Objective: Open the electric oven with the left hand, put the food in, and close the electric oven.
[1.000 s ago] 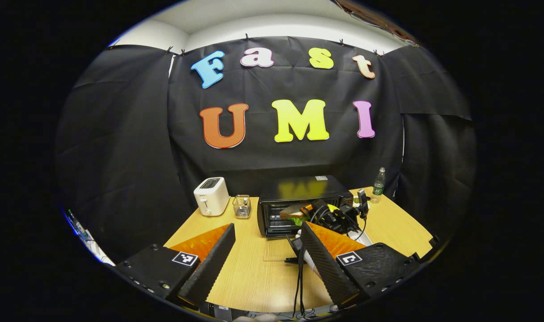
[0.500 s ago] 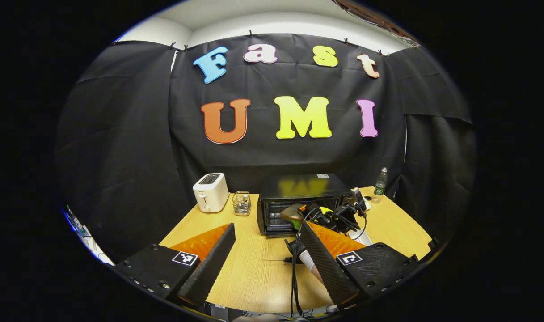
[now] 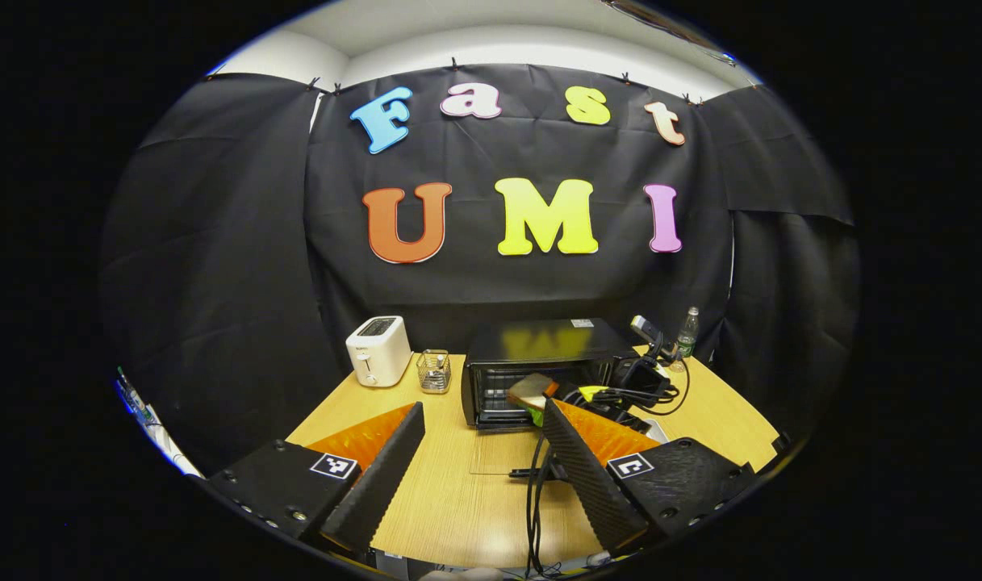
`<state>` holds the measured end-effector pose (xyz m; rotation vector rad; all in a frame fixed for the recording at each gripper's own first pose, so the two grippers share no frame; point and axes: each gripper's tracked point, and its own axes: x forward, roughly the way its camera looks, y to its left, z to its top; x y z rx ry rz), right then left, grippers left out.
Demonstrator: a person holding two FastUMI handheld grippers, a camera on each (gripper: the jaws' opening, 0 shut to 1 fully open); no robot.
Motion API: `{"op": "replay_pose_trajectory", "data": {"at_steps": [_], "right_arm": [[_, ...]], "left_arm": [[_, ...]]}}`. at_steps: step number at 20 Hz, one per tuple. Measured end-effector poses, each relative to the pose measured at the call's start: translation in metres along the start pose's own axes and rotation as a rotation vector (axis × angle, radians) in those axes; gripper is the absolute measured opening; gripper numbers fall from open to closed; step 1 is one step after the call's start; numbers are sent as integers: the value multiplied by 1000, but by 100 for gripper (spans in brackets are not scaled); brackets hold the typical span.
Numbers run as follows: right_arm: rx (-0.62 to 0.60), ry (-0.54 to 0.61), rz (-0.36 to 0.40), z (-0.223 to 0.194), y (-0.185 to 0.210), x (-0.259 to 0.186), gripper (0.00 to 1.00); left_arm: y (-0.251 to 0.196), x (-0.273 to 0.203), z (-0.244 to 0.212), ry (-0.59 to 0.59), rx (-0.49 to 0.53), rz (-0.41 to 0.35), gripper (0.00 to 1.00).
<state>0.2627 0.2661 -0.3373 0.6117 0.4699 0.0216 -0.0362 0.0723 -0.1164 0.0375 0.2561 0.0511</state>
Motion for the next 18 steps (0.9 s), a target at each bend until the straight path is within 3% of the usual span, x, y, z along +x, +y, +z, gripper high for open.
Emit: {"op": "replay_pose_trajectory", "data": {"at_steps": [1,2,3,4,5,8,9,10,11,12,13,14,17,18], "right_arm": [[-15,1,16,4,0,-9,100],[-53,0,23,9,0,-22,94],[-90,-15,34,17,0,-36,94],[-138,-29,53,28,3,-52,100],[-186,-48,62,41,4,-69,94],[-314,-113,89,83,3,-120,94],[-355,-140,93,97,-2,-138,100],[-392,-165,93,112,-6,-157,94],[-417,-196,88,129,-14,-176,100],[-450,-228,84,145,-21,-196,94],[-479,-266,76,164,-30,-213,100],[-495,-296,49,181,-43,-230,94],[-511,-345,7,212,-76,-273,94],[-517,-367,-1,224,-85,-287,94]], "left_arm": [[1,0,-1,-3,2,4,97],[2,1,1,-10,1,4,97],[2,-1,4,-18,-2,7,97],[3,0,5,-24,-5,6,97],[2,-1,8,-33,-8,7,96],[-1,0,10,-51,-7,2,97],[-3,0,10,-58,-3,-2,97],[-5,2,5,-52,3,-3,97],[-9,3,0,-47,9,-8,96],[-12,3,-4,-46,14,-11,96],[-15,3,-8,-45,19,-15,96],[-20,4,-12,-40,21,-20,96],[-31,9,-22,-25,28,-26,96],[-35,9,-24,-24,26,-26,89]]}}
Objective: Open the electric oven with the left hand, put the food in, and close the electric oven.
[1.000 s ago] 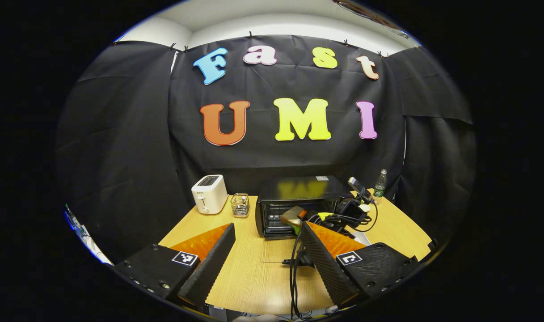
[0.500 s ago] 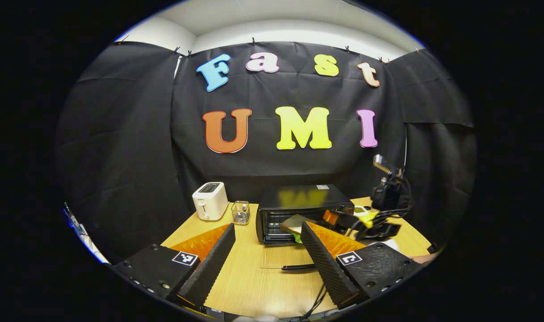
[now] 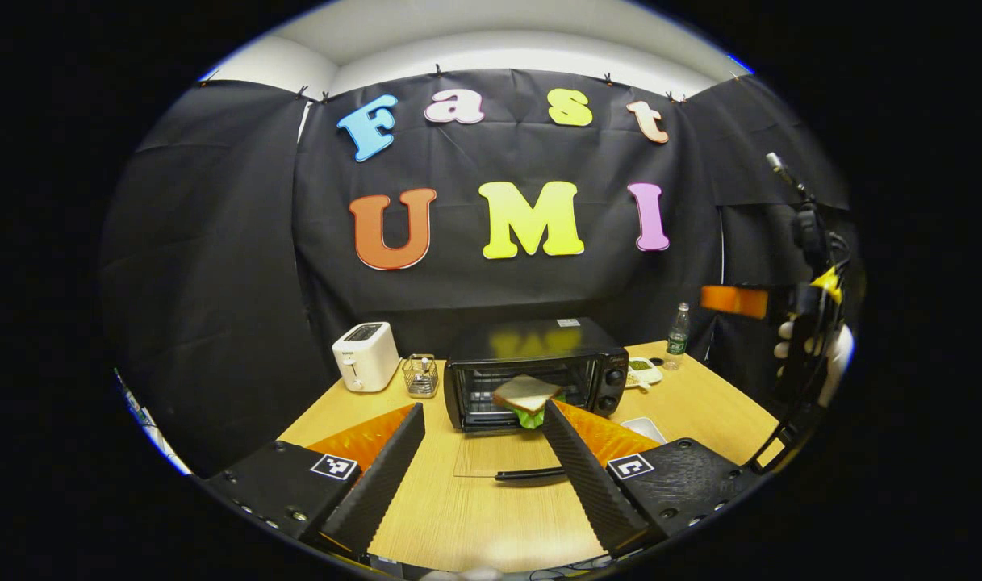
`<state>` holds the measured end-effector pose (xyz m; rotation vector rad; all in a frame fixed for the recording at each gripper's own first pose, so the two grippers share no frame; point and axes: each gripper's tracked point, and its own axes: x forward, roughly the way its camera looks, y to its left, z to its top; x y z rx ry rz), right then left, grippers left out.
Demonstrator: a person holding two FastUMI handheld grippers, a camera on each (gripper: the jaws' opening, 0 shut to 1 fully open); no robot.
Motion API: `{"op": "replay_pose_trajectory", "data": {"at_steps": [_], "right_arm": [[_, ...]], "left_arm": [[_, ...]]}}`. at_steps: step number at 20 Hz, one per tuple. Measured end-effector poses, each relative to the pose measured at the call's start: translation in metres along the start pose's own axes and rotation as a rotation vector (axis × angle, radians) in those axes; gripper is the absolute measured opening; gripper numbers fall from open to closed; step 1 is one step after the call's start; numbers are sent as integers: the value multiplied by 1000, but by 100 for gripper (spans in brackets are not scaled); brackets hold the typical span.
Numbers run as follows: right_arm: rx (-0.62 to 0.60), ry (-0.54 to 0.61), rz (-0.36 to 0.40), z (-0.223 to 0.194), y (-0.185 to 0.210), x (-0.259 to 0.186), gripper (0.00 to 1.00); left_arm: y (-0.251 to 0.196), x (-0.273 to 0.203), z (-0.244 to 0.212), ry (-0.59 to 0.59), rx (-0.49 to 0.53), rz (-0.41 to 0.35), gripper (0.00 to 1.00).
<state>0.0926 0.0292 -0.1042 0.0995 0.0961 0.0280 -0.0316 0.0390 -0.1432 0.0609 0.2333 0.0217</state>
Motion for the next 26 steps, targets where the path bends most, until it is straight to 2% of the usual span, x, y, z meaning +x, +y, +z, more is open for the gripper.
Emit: {"op": "replay_pose_trajectory", "data": {"at_steps": [1,2,6,7,8,10,17,19,26], "right_arm": [[-20,-11,-14,7,-13,-8,100],[-39,-17,-23,12,-24,-19,94],[-36,-21,-17,21,-47,-48,94],[-26,-19,-14,22,-50,-53,100],[-24,-15,-15,22,-55,-57,94],[-31,-3,-11,21,-64,-63,94],[-63,54,-13,10,-86,-74,94],[-74,74,-14,4,-90,-74,94],[-119,133,-7,-4,-89,-60,96]], "left_arm": [[-5,1,-2,0,1,-7,96],[-9,4,-6,3,0,-9,97],[-29,14,-34,37,-8,-24,96],[-34,16,-44,56,-11,-23,97],[-39,19,-54,71,-8,-27,96],[-48,23,-78,116,-16,-34,97],[-75,52,-150,223,-13,-46,97],[-76,64,-167,252,-39,-43,97],[-81,108,-201,289,-52,-43,97]]}}
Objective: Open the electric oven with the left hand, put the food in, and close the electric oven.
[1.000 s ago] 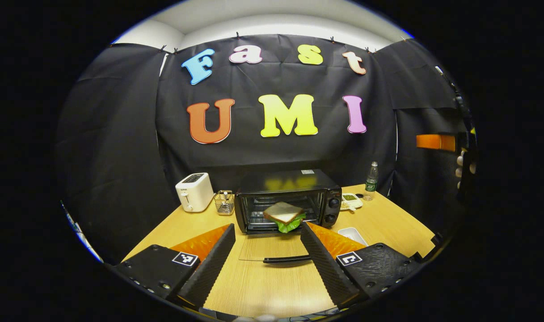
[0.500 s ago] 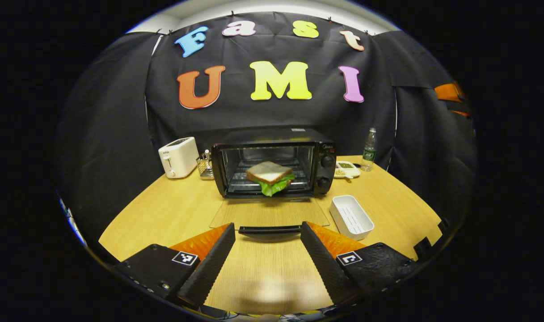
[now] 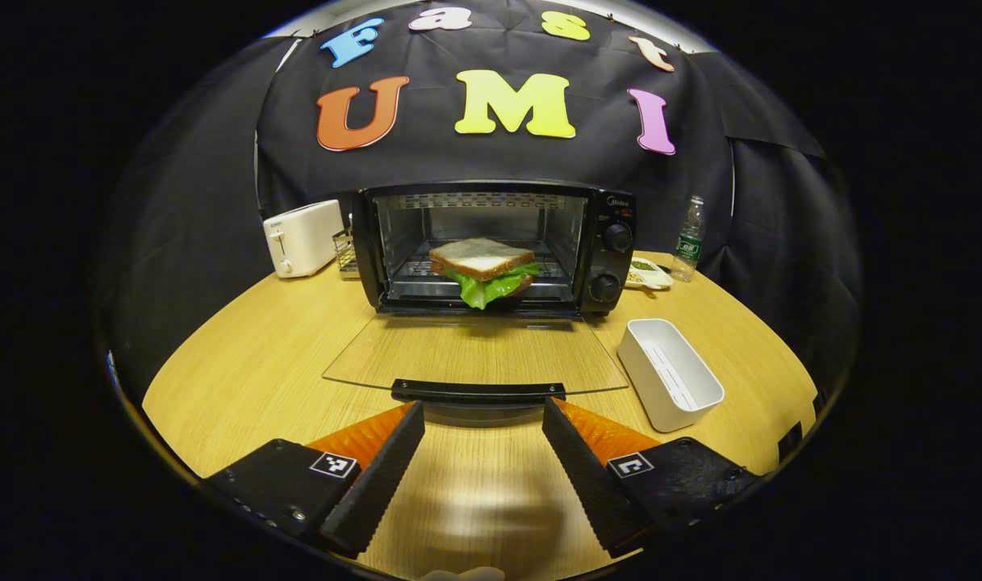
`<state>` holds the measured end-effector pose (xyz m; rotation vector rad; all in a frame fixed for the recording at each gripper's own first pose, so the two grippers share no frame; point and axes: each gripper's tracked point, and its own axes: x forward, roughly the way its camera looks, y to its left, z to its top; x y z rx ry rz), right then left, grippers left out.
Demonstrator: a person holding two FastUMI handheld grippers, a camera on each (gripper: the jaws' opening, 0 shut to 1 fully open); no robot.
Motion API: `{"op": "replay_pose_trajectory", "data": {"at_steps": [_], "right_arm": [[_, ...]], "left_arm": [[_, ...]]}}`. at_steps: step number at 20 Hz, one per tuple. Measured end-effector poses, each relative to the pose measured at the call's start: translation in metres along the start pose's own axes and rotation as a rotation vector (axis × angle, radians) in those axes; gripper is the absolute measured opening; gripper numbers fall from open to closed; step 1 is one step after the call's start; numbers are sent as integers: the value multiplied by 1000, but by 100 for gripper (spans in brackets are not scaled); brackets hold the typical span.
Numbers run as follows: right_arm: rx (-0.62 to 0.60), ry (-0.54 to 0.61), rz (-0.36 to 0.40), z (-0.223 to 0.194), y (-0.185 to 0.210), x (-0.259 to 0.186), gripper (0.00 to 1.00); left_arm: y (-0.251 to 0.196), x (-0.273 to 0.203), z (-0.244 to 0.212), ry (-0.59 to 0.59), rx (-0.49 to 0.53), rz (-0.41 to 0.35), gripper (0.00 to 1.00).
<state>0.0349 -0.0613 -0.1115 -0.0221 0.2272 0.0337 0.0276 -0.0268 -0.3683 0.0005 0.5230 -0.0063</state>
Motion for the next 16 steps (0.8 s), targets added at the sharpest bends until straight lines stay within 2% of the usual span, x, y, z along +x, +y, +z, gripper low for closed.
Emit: {"op": "replay_pose_trajectory", "data": {"at_steps": [10,11,12,13,16], "right_arm": [[-7,53,42,-3,13,29,96],[-3,57,46,-4,14,31,100],[-2,60,46,-5,14,32,96],[0,63,48,-5,14,34,100],[-3,60,53,-2,16,34,100]], "left_arm": [[7,25,-14,52,-20,5,96],[7,25,-13,48,-16,4,96],[7,24,-13,47,-17,4,95],[6,24,-12,47,-16,2,95],[7,25,-4,37,-5,1,95]]}}
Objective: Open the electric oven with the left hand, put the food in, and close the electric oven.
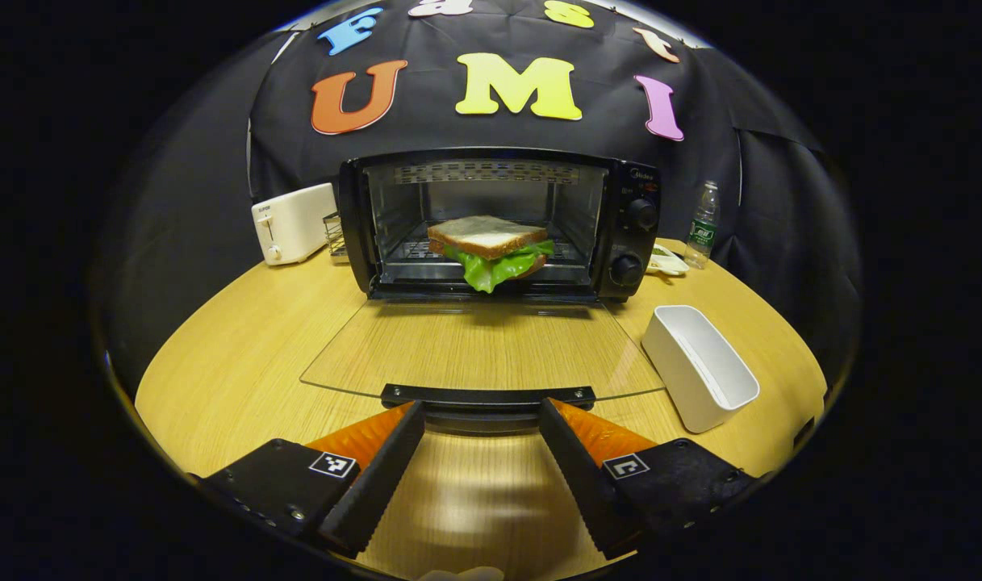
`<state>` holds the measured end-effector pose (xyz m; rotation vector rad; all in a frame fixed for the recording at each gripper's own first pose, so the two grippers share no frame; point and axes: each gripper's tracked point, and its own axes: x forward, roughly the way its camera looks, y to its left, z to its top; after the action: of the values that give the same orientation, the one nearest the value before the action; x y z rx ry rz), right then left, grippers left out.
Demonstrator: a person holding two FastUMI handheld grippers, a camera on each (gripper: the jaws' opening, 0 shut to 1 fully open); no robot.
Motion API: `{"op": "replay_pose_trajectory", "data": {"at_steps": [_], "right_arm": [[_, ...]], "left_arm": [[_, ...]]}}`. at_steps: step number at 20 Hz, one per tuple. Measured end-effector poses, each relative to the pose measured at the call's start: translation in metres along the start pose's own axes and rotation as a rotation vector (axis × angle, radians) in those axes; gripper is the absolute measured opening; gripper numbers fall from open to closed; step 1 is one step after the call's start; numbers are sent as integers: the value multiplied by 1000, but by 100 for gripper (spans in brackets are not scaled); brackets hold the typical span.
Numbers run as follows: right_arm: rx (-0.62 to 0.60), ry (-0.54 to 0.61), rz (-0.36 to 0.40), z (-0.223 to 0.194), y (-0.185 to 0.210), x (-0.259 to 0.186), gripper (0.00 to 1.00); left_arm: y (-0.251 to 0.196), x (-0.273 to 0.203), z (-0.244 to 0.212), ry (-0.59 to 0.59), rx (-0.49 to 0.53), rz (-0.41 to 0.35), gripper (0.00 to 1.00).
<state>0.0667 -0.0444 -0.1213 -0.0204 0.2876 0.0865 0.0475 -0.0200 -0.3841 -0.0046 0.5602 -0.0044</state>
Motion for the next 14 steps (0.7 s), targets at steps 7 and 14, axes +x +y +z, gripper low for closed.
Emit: {"op": "replay_pose_trajectory", "data": {"at_steps": [7,14], "right_arm": [[14,0,10,2,-1,3,100],[1,12,12,-3,-1,5,96]], "left_arm": [[-1,-4,12,-14,4,3,95],[-7,-3,-11,27,0,2,95]]}}
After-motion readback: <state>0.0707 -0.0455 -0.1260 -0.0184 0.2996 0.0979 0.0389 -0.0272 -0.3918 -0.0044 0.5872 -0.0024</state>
